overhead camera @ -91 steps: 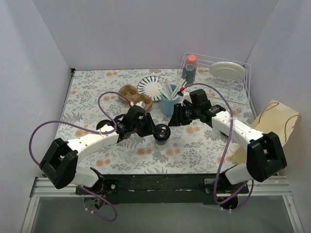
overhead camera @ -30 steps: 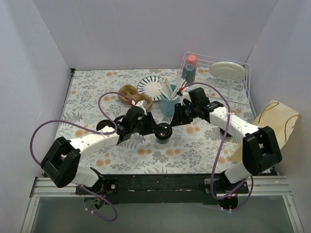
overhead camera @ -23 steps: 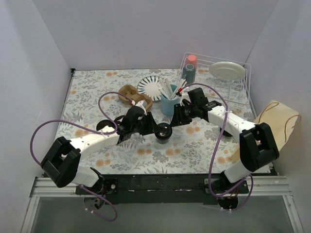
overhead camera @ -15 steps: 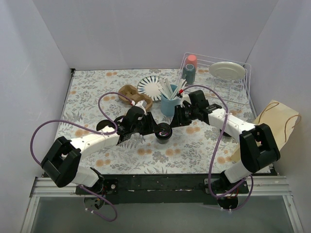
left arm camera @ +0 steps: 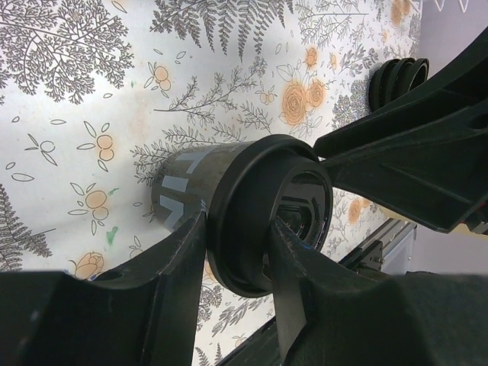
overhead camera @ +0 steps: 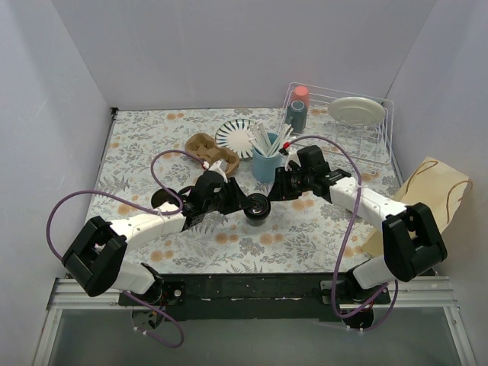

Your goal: Pack the takeout coffee

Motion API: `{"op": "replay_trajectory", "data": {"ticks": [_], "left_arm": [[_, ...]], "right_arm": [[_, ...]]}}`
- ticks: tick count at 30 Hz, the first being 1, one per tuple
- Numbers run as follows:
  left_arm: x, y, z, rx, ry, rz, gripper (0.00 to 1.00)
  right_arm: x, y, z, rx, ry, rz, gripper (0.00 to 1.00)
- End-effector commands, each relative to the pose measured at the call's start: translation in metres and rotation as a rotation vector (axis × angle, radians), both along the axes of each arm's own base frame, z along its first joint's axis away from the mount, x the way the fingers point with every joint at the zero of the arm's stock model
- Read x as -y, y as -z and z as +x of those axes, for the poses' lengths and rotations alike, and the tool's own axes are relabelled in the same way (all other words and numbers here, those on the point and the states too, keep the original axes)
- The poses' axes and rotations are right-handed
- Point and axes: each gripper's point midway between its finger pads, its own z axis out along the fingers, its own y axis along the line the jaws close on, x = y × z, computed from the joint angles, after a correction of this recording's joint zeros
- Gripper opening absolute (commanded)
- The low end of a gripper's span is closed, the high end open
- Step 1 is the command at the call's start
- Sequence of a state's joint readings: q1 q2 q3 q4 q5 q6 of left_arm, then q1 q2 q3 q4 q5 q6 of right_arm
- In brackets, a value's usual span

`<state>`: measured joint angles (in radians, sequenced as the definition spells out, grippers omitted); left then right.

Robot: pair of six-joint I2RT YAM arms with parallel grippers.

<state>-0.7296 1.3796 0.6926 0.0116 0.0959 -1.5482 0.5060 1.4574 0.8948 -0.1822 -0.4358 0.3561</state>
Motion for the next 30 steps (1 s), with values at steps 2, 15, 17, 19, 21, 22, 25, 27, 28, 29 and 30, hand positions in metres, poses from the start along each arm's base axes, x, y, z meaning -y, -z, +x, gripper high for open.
{"op": "replay_trajectory", "data": {"ticks": [2,15,17,19,21,22,25,27,28,29,30], "left_arm": [[-0.078,0.106,-0.080,-0.352,0.001,0.380,0.34],[-0.077,0.103,-0.077,-0.342,-0.003,0.380,0.34],[-0.077,0.104,-0.077,-0.346,-0.004,0.383,0.34],[-0.076,0.104,-0.076,-0.345,-0.002,0.381,0.34],[-0.075,0.104,-0.075,-0.344,-0.002,0.380,0.34],[-0.075,0.103,-0.075,-0.342,-0.001,0.380,0.34],[-0.074,0.103,-0.074,-0.340,0.000,0.379,0.34],[-0.075,0.105,-0.075,-0.346,0.000,0.385,0.34],[-0.075,0.106,-0.075,-0.346,0.002,0.386,0.34],[-0.075,0.106,-0.075,-0.347,0.003,0.385,0.34],[-0.075,0.108,-0.075,-0.350,0.003,0.388,0.34]], "right_arm": [[0.008,-0.023,-0.007,-0.026,0.013,-0.048,0.35],[0.014,-0.020,-0.033,-0.061,0.034,0.004,0.37],[0.011,-0.020,-0.035,-0.073,0.023,0.020,0.36],[0.006,-0.023,-0.035,-0.070,0.011,0.039,0.37],[0.002,-0.025,-0.034,-0.069,0.006,0.057,0.36],[-0.001,-0.025,-0.035,-0.074,0.001,0.063,0.37],[-0.001,-0.017,-0.034,-0.084,0.015,0.043,0.37],[0.000,-0.008,-0.033,-0.095,0.029,0.028,0.37],[0.003,0.000,-0.033,-0.098,0.042,0.009,0.36],[0.004,0.005,-0.033,-0.102,0.047,-0.001,0.36],[0.005,0.013,-0.035,-0.117,0.051,-0.020,0.36]]}}
